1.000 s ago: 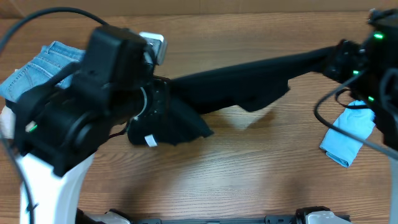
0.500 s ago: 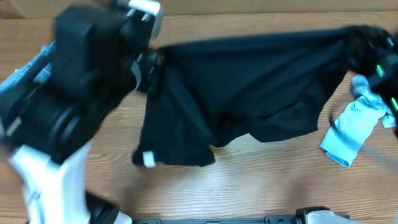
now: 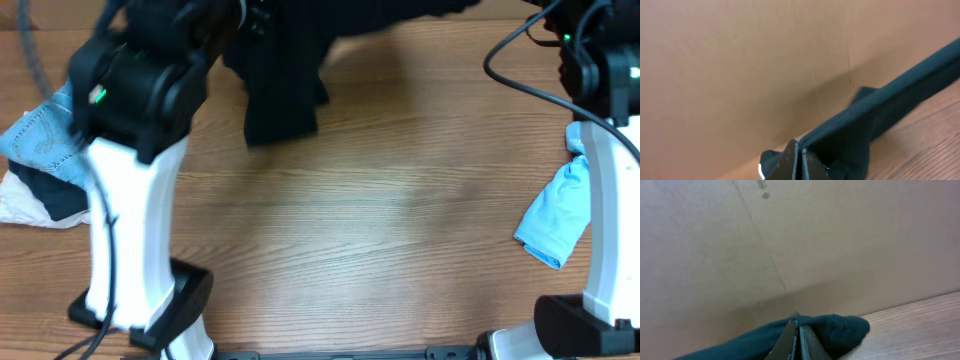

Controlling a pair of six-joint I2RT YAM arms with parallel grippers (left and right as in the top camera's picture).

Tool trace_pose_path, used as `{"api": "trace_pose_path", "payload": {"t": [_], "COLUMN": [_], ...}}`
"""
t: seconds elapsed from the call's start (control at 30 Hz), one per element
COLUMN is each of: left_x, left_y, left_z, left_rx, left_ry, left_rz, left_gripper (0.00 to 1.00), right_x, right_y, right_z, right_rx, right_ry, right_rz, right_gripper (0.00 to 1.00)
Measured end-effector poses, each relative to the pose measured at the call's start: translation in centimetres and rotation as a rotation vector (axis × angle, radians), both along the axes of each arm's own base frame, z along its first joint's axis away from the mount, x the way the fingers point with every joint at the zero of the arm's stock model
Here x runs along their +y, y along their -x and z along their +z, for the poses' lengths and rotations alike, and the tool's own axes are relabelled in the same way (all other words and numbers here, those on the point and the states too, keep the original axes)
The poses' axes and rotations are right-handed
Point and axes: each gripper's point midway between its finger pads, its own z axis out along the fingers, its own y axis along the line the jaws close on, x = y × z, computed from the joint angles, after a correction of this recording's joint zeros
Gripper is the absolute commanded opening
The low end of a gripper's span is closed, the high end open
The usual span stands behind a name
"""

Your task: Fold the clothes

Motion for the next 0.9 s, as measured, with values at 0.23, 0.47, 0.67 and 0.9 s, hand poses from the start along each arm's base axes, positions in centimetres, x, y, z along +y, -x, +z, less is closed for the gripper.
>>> {"api": "trace_pose_path", "payload": {"t": [0.23,0.47,0.67,0.9], "left_x": [2.3,0.5,-0.1,-3.8], "left_y": [6.3,4.2,4.5,7.4], "left_z": [-6.8,-19.5,-20.1,-24.9], "left_rx": [0.342,0.787,0.830,1.042], "left_ry": [-0.111,-0.141,-0.078,-0.042], "left_rz": [-0.021,-0.001,0.016,-0.090], "left_gripper": [0.20,0.41,0.52,0.52], "right_x": [-2.4,-3.0,-3.8,-4.1], "right_y": [4.2,8.5,9.4,9.3], "right_z": [-7.6,-16.1,-16.5,-16.4], "right_rx": [0.359,0.770,0.812,0.805], "right_ry": [0.022,0.047,0.081,0.088], "right_rz": [-0.049,-0.063,-0.098,-0.109], "right_gripper": [0.04,0.65,0.78,0.88]}}
